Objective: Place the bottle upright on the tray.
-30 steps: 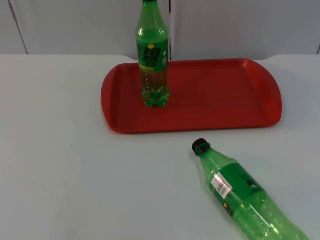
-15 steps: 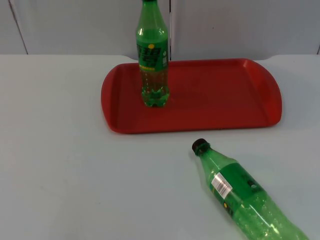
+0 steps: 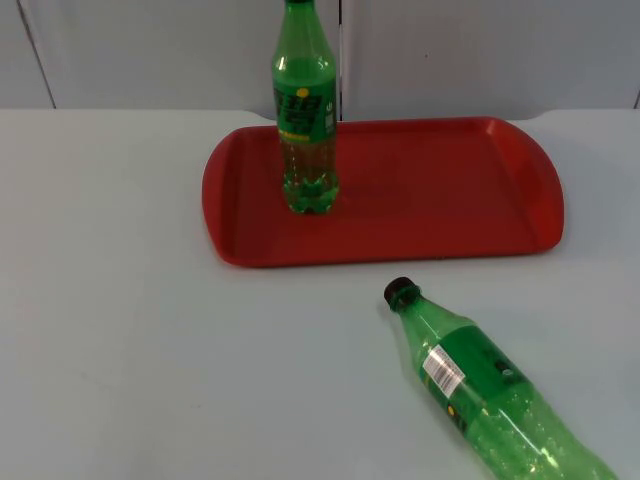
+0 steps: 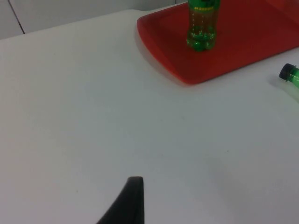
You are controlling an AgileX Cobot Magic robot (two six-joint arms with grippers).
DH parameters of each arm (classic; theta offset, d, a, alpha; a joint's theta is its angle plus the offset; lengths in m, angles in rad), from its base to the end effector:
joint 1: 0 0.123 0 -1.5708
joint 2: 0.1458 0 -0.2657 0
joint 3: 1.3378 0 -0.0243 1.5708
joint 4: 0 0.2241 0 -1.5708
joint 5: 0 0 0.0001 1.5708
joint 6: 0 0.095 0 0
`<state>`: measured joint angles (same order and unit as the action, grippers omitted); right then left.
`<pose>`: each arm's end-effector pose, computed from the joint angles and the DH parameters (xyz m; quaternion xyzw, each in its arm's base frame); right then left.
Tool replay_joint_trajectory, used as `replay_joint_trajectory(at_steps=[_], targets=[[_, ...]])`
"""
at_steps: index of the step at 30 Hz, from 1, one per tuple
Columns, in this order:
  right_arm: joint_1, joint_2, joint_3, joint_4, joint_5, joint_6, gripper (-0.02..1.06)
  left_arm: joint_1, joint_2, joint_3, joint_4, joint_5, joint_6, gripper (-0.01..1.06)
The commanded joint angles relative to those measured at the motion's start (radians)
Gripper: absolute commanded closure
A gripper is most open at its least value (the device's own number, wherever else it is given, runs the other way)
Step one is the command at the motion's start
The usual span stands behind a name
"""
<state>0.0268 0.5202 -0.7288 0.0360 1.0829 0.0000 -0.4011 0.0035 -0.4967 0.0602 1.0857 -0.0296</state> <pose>0.0652 0.0048 0.3084 -0.0107 0.9240 0.0230 0.3816 -0.0032 0.0069 0.2598 0.1576 0.8465 -0.0791 0.5024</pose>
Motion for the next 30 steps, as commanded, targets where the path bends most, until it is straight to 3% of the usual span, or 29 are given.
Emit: replay_joint_trajectory(at_steps=[1, 9, 22, 30], targets=[[-0.006, 0.076, -0.023, 0.015, -0.009, -0.024, 0.01, -0.005, -0.004, 0.004, 0.002, -0.009, -0.007, 0.0], [-0.006, 0.336, -0.079, 0.098, -0.009, -0.114, 0.01, -0.005, -0.004, 0.004, 0.002, -0.009, -0.007, 0.0], [-0.002, 0.704, -0.214, 0.179, -0.015, -0.117, 0.01, -0.005, -0.004, 0.004, 0.002, -0.009, -0.007, 0.0], [0.143, 0.849, -0.292, 0.171, -0.064, -0.111, 0.01, -0.005, -0.004, 0.004, 0.004, -0.009, -0.007, 0.0]])
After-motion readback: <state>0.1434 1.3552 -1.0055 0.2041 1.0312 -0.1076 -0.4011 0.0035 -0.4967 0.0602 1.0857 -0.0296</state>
